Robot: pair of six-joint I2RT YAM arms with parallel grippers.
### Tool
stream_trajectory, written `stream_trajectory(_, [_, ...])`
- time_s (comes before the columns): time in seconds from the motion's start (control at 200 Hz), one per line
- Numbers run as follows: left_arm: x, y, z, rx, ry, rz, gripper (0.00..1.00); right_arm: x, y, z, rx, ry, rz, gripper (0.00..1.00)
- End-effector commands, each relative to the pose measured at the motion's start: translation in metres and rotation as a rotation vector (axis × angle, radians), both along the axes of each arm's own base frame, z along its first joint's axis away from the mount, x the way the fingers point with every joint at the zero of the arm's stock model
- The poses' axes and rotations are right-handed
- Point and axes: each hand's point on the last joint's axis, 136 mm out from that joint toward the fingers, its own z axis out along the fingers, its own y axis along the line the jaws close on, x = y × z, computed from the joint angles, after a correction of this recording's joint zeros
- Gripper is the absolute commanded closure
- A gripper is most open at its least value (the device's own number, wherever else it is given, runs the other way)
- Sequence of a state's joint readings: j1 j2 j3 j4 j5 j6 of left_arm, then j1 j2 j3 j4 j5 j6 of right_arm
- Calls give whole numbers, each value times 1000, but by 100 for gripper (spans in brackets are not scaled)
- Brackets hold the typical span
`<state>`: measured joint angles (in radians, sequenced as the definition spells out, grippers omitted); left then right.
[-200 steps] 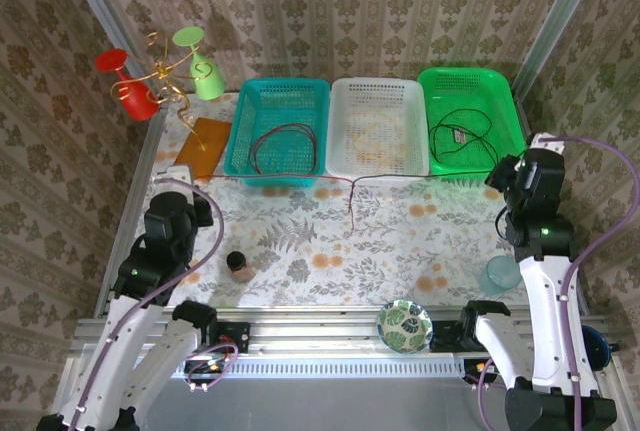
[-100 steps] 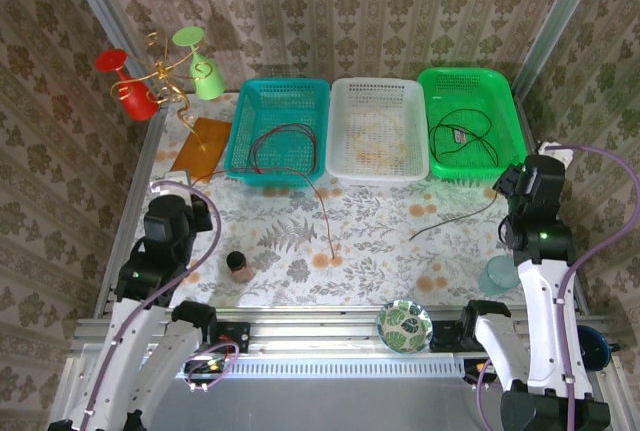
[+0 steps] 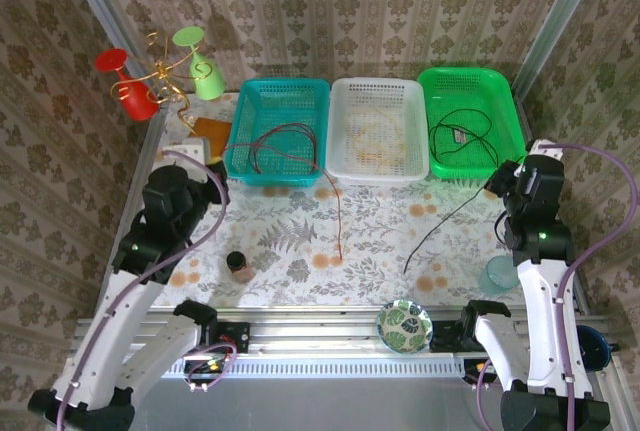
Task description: Untangle the cables
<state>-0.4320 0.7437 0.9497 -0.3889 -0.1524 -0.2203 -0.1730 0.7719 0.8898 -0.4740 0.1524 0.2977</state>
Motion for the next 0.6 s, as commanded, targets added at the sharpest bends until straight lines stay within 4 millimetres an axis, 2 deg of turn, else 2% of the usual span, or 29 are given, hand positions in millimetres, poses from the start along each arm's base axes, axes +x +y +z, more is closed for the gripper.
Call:
stream_trajectory(0.0, [2, -24, 54, 12, -138, -85, 100, 2, 6, -3, 35, -18, 24, 100])
stream_trajectory(0.155, [9, -48, 108, 36, -242, -146, 100, 3, 9, -5, 51, -19, 35, 100])
stream_trajectory(0.39, [22, -82, 173, 58, -382, -221, 100, 4, 12, -5, 70, -26, 51, 100])
stream_trajectory(0.595, [33, -86, 226, 116, -533, -188, 100, 5, 15, -5, 84, -30, 62, 100])
